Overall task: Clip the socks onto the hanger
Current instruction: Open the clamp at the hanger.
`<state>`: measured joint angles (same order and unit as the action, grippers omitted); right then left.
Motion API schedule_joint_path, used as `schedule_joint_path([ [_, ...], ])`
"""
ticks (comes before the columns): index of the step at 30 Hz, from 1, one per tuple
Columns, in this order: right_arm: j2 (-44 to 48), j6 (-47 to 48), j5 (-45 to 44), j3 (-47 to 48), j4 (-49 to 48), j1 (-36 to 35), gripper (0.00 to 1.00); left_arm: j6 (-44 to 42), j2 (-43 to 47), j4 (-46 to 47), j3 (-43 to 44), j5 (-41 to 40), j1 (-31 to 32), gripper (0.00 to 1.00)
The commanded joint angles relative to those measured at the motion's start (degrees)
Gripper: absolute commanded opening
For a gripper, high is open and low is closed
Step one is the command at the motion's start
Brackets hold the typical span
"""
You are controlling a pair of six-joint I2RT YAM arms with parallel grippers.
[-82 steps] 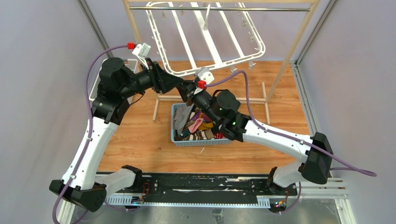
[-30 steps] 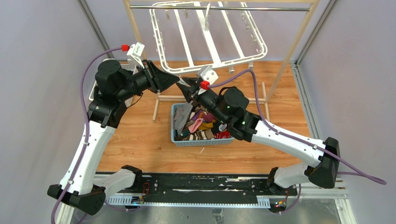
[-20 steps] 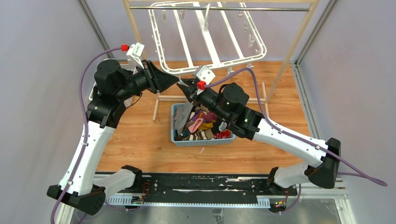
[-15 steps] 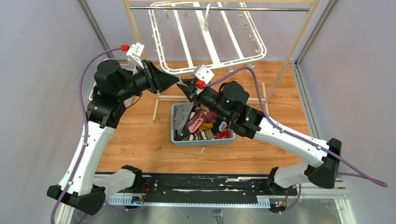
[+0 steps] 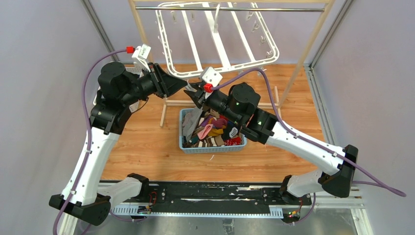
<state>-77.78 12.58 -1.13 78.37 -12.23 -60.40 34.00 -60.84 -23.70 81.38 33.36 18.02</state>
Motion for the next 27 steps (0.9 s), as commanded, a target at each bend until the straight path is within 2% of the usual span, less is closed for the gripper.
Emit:
schedule_joint_path([
  [1, -1.23, -0.98, 3.85, 0.58, 3.96, -0.14, 0.35, -0.51, 0.61, 0.11, 2.06, 1.71, 0.08, 0.31],
  [7, -1.59, -0.98, 4.11, 0.38, 4.05, -0.04, 0.34, -0.68, 0.63, -0.04, 2.21, 1.88, 0.08, 0.31],
  [11, -1.36, -1.59, 4.51, -0.04, 3.57, 0.31, 0.25, -0.82, 0.68, -0.16, 2.36, 1.96, 0.06, 0.31],
  [15, -1.32, -1.97, 5.42, -0.43, 2.44, 0.46, 0.09, -0.69, 0.69, -0.09, 2.30, 2.10, 0.08, 0.32],
  [16, -1.37, -2.07, 5.61, -0.52, 2.14, 0.48, 0.05, -0.62, 0.78, -0.13, 2.23, 2.11, 0.07, 0.38],
  [17, -1.33, -2.38, 5.76, -0.58, 1.82, 0.48, 0.00, -0.60, 0.86, -0.24, 2.14, 2.02, 0.08, 0.51],
  [18, -1.32, -2.69, 5.76, -0.75, 1.47, 0.46, 0.00, -0.52, 0.95, -0.49, 2.16, 2.07, 0.08, 0.61],
  [20, -1.45, -3.25, 6.04, -0.97, 1.02, 0.51, 0.00, -0.30, 1.05, -0.84, 2.10, 2.01, 0.08, 0.69],
  [23, -1.68, -4.41, 6.36, -1.32, 0.05, 0.50, 0.00, -0.16, 1.80, -0.99, 1.52, 1.74, 0.08, 0.74],
  [27, -1.72, -6.36, 6.03, -2.89, -3.41, 0.42, 0.00, 1.42, 3.56, -0.88, -0.72, 1.11, 0.08, 0.72],
])
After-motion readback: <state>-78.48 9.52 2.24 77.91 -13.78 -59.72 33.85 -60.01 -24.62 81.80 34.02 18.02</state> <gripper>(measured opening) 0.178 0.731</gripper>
